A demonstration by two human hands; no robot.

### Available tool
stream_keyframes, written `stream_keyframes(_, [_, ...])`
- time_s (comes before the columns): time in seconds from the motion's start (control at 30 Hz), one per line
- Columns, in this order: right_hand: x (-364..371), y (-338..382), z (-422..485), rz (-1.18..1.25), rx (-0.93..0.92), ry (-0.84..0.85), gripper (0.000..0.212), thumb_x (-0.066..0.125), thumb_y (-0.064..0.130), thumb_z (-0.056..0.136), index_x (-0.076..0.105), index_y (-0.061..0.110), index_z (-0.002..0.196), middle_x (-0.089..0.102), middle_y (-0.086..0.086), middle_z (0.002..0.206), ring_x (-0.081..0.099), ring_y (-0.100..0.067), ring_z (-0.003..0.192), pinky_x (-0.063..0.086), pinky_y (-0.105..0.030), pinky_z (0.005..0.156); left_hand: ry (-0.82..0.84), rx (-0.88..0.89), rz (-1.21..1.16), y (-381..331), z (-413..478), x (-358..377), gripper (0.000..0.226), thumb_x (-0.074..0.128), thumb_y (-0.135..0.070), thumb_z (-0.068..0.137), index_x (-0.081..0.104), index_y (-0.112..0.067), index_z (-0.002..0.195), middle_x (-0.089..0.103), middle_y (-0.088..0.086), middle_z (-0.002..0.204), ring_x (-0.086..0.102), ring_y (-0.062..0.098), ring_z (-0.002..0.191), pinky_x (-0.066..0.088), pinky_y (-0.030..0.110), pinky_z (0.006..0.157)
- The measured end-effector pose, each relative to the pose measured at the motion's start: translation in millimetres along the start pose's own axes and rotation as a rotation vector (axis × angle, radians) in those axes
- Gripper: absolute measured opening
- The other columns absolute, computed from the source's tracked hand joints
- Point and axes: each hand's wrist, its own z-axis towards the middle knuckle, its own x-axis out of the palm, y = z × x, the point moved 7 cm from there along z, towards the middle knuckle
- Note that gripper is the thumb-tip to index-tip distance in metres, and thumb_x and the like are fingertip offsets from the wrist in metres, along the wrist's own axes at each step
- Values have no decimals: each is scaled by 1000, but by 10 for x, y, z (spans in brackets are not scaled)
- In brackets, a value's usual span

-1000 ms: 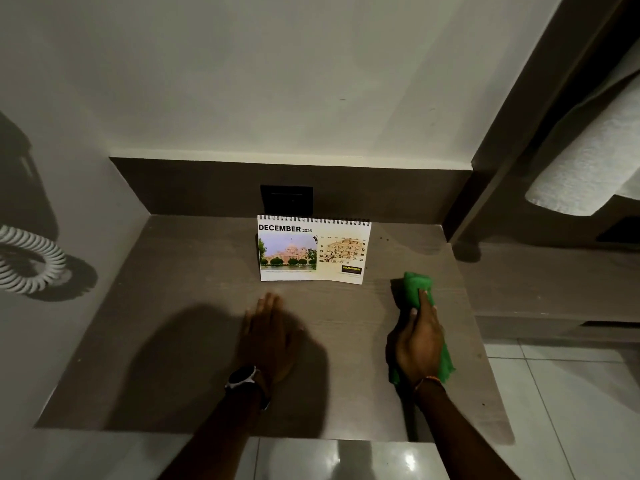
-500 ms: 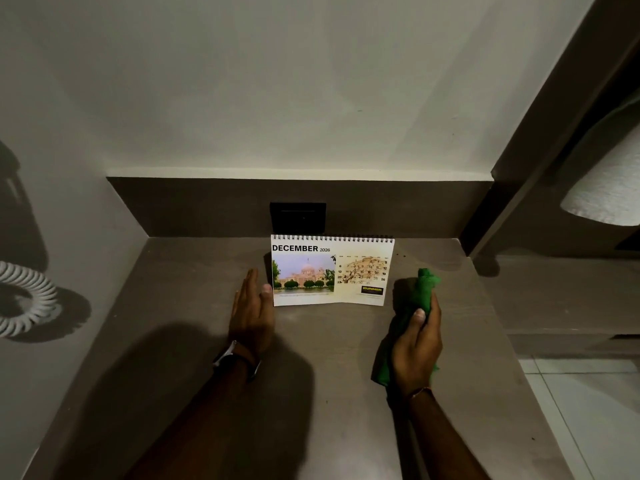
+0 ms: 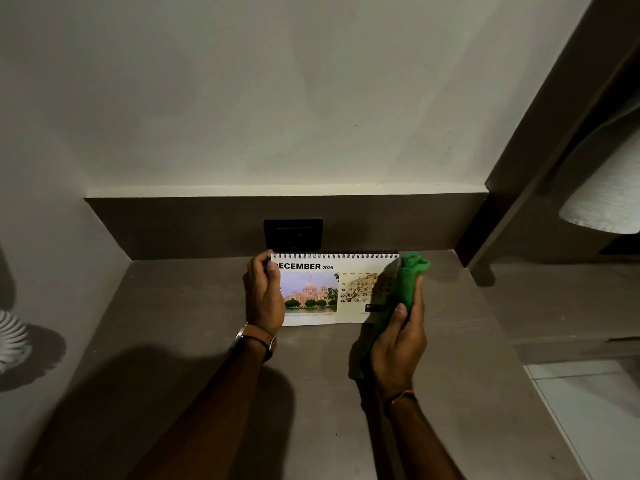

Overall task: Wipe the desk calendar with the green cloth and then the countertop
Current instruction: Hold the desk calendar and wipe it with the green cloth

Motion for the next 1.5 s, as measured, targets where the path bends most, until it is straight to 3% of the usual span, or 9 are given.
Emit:
stream_keyframes(0.1, [143, -70, -44, -56, -11, 70, 53, 38, 18, 111, 22, 29, 161, 38, -12, 164, 41, -36, 148, 43, -59, 114, 30, -2, 20, 21, 18, 54, 41, 26, -65, 96, 46, -47, 126, 59, 10, 117, 58, 30, 107, 51, 53, 91])
stream_keyframes(0.27, [413, -125, -55, -137, -118, 166, 61, 42, 6, 108, 15, 20, 161, 19, -1, 169, 16, -23, 158, 24, -56, 126, 72, -73, 21, 84, 61, 104, 77, 27, -60, 98, 33, -15, 159, 38, 14, 167, 37, 30, 154, 31, 43, 126])
stream_keyframes(0.57, [1097, -214, -282, -577, -637, 631, 75, 56, 16, 98, 20, 23, 164, 14, 6, 169, 7, -30, 158, 20, -60, 125, -23, -47, 34, 11, 157, 114, 101, 25, -85, 87, 43, -10, 154, 49, 18, 160, 46, 32, 149, 39, 51, 123])
stream_keyframes(0.83, [984, -176, 15, -734, -790, 540, 90, 67, 30, 92, 16, 23, 165, 6, -1, 175, -1, -35, 160, 10, -60, 126, -21, 13, 52, -62, 148, 148, 69, 25, -85, 91, 61, -29, 111, 73, 6, 105, 68, 31, 104, 55, 40, 87])
stream_keyframes(0.93, [773, -201, 346, -727, -573, 422, 102, 74, 18, 81, 17, 17, 165, 5, -9, 174, -2, -36, 158, 13, -60, 126, 1, 10, 28, -132, 89, 159, 73, 27, -80, 93, 61, -24, 127, 73, 4, 120, 69, 29, 112, 56, 46, 95])
stream_keyframes(1.07, [483, -196, 616, -608, -360, 279, 82, 62, 2, 89, 25, 9, 162, 12, -14, 172, 15, -45, 155, 31, -61, 121, -23, -30, 26, -185, 68, 136, 68, 28, -71, 95, 60, -19, 127, 73, 5, 119, 69, 35, 108, 55, 53, 94])
stream_keyframes(1.23, [688, -13, 213, -555, -489, 302, 53, 57, 37, 100, 47, 23, 151, 54, -8, 129, 52, -25, 110, 52, -39, 84, 17, -81, -15, -200, 16, 232, 64, 29, -75, 92, 60, -30, 125, 74, 5, 122, 72, 34, 110, 57, 62, 95])
stream_keyframes(1.4, [616, -13, 363, -526, -567, 356, 61, 77, 6, 84, 61, 18, 142, 64, -11, 104, 63, -27, 85, 56, -35, 57, -11, -45, 30, -128, 31, 157, 44, 30, -80, 92, 61, -50, 102, 75, -14, 100, 69, 12, 87, 57, 52, 84])
stream_keyframes(1.5, [407, -18, 594, -470, -449, 180, 56, 77, -4, 84, 65, 8, 138, 63, -19, 104, 64, -34, 88, 60, -41, 66, -13, -33, 12, -150, 18, 175, 56, 28, -87, 89, 62, -47, 110, 74, -21, 102, 69, 12, 90, 56, 50, 84])
